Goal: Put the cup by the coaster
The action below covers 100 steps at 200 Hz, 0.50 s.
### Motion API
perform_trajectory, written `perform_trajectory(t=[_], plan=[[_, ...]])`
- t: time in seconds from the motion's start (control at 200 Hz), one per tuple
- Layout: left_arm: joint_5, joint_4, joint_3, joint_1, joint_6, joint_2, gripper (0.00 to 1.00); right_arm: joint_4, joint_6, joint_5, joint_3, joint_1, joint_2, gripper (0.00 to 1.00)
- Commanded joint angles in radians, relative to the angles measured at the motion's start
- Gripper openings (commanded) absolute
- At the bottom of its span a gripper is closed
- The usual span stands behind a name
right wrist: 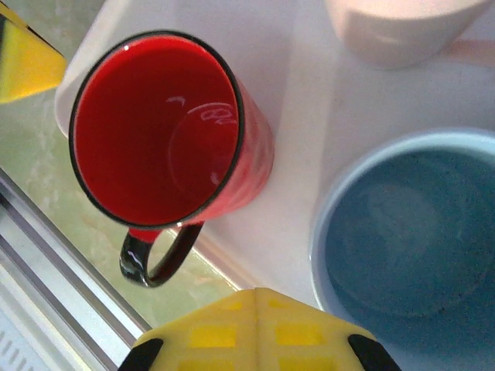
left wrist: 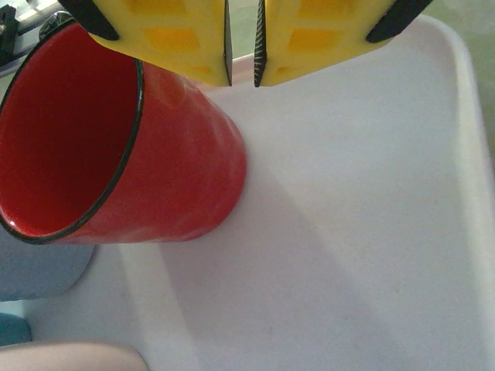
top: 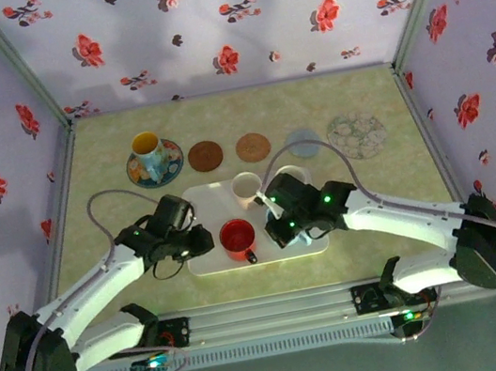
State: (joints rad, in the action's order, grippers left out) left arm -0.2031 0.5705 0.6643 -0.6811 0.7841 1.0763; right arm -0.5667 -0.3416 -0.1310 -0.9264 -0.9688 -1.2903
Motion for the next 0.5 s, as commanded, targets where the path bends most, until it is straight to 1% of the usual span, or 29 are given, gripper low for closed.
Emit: perform_trajectory(t=[0.0,0.22,0.495], plan=[[-0.039,-0.047,-0.028,-0.008,0.023,0.018,0.18,0.006,0.000,-0.012,-0.073,-0.010,-0.052,0.00],[-0.058,-0.066,-0.065,-0.009,0.030,0.038,0.17,-0.043,0.001,-0.021,-0.132,-0.020,-0.151,0.00],[-0.062,-0.107,-0.060,-0.011,0.019,0.096,0.17,-0.096,-0.001,0.021,-0.195,-0.032,-0.239,0.00]])
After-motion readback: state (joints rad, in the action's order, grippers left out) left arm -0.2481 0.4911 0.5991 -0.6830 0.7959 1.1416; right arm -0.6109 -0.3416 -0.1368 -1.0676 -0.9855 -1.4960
